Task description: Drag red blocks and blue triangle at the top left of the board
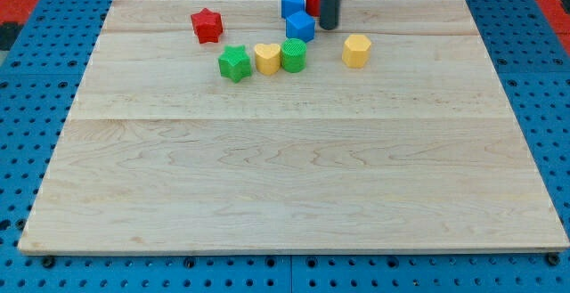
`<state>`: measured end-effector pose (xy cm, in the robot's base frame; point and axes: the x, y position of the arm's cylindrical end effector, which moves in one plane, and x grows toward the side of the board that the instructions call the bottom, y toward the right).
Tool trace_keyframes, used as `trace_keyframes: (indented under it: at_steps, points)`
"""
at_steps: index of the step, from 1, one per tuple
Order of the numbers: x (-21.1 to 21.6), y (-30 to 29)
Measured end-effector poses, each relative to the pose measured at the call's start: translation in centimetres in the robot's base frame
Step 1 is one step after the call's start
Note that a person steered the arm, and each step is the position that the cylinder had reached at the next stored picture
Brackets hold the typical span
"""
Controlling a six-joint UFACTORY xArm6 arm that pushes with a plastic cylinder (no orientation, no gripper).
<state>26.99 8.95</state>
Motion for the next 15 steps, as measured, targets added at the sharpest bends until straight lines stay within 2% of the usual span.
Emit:
trace_keyframes:
  at_steps: [1,3,4,5,6,8,9,10,11,12,13,14,15]
  points:
    - [0.6,1.8]
    - [-1.0,-6.3]
    - [-4.5,2.4]
    - [-7.8,2.4]
    - [-7.8,1.6]
    - [-6.2,-18.6]
    - [-4.7,-25.8]
    - [-4.8,-25.8]
    - [-5.7,-22.4]
    - [-4.8,-16.8]
    - [-2.0,-11.8]
    - [-1.4,-16.1]
    - [-0.8,-24.2]
